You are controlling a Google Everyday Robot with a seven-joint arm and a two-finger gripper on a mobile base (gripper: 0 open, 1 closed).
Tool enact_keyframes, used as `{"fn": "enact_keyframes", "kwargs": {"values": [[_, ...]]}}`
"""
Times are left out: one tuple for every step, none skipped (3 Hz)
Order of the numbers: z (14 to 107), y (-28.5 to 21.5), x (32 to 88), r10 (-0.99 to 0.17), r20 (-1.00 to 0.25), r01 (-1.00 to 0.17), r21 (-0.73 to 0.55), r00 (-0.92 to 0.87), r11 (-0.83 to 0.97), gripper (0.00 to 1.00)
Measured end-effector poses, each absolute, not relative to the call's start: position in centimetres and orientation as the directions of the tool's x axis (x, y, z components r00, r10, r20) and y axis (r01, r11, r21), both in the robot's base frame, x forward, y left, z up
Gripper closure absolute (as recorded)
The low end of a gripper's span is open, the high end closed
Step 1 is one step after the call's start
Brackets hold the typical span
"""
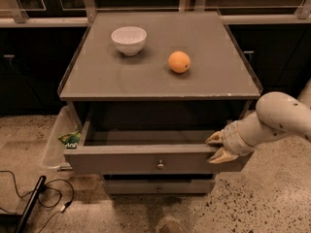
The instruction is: Open top drawer
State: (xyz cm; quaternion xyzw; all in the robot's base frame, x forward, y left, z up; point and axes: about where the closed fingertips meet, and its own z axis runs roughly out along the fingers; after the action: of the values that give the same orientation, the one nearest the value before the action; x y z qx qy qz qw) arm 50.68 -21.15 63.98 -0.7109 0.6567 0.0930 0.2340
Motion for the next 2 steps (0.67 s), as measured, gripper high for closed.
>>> {"fn": "enact_keyframes", "kwargs": {"values": [[64.0, -21.0, 50.4, -0.881, -0.454, -0.978, -0.201, 0.135, -0.047, 0.12], [63.9, -21.4, 48.4, -0.87, -0.47, -0.982, -0.174, 0.15, -0.076, 0.14]]}}
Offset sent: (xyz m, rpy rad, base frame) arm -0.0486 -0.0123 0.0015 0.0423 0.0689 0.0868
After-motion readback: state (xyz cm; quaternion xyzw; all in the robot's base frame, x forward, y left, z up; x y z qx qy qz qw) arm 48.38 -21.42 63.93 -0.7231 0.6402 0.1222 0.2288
